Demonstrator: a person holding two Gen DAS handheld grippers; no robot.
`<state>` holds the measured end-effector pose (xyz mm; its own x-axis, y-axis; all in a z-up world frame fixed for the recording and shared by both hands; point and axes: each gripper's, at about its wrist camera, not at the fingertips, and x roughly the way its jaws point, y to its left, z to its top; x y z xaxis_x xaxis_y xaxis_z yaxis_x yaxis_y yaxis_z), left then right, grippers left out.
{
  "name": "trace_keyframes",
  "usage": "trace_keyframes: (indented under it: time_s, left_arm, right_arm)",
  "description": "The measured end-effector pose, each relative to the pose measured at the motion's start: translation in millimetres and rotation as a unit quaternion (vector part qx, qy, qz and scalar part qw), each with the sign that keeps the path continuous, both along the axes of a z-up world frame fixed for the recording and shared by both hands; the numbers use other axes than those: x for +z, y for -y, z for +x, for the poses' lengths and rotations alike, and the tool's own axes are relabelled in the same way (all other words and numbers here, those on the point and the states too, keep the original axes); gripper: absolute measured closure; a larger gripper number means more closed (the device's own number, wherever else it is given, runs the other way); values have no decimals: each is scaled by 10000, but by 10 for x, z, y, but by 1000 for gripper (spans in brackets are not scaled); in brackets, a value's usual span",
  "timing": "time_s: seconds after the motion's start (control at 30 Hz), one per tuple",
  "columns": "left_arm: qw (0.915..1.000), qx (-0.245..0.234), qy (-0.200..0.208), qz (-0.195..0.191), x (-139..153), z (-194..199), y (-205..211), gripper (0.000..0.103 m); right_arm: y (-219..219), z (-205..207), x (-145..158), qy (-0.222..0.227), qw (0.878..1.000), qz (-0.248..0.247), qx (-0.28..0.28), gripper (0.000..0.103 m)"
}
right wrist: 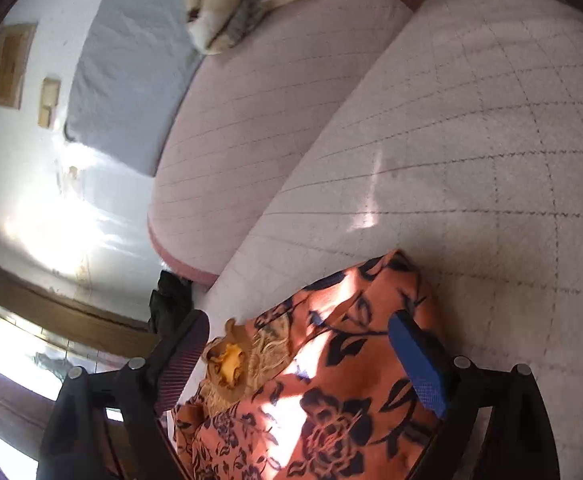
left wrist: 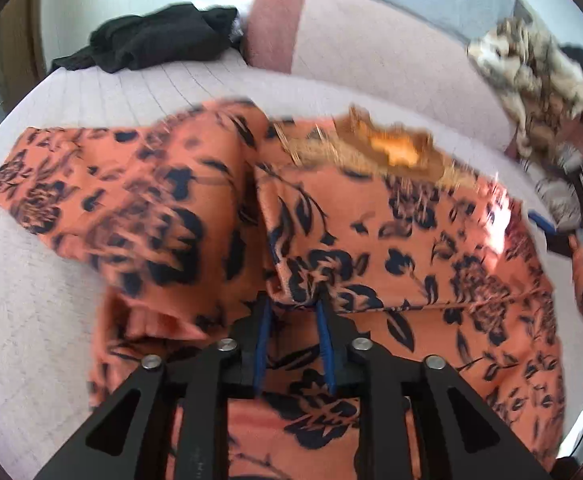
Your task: Fold small clothes
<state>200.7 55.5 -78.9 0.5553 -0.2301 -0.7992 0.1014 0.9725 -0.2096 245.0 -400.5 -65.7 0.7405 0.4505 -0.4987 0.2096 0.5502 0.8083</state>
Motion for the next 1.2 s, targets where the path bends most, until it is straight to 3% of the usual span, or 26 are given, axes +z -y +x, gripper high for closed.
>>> trace_keyframes:
  time_s: [0.13,0.23,0.33,0.43,0.5,0.57,0.63,0.7,0.8,0.87,0.93,0.97,1.1,1.2]
  left_arm:
    - [9987,299,400,-39,288,-202,-356,65]
    - [9958,708,574,-85,412,-340,-716,48]
    - [9922,1112,556,-94,406,-381,-1087,47]
    - [9870,1518,317,-419,314,-339,-1465,47]
    - [9802,1858,175,-661,230,-317,-1730,47]
    - [9724,2119,4,-981,132,-302,-1947,47]
    - [9663,2283,-100,-1183,61,-308,-2085,47]
    - [9645,2335,-83,-1234,45,-300,-2196,47]
    - [9613,2449,-112,-1253,15,-234,-2307,47]
    - [9587,2479,-113,-1392,13,-154,-2380,47]
    - [9560,2514,-69,-1508,9,-35,-2483,45]
    - [9545,2534,-65,-1570,-8,61,-2573,45]
    - [9472,2702,-117,-1724,-135,438,-2903,46]
    - [9388,2828,-310,-1944,-319,753,-3127,48]
  right_arm:
    - [-645,-330,296,241,9939,-599,896,10]
    - [-1157,-467,340,234,9864,-694,1474,10]
    - [-1771,-396,336,273,9780,-163,2060,10]
    - [-2367,-284,241,338,9649,797,2480,10]
    - [-2717,-157,35,192,9503,1696,2602,10]
    - [-3042,-48,-245,-88,9465,2043,2496,10]
    - [-3338,34,-614,-714,9444,1896,2590,10]
    - [-3405,2,-473,-517,9537,1617,2484,9]
    - [-3457,2,-162,-104,9527,1530,2623,9]
    - [-3485,31,-176,-23,9537,1544,2581,3]
    - [-3580,73,-470,-781,9526,1150,2705,7]
    - [-3573,19,-454,-682,9566,977,2660,11]
    - [-3524,-336,-85,-35,9539,308,2986,11]
    - [-3348,-696,30,212,9525,-56,3038,11]
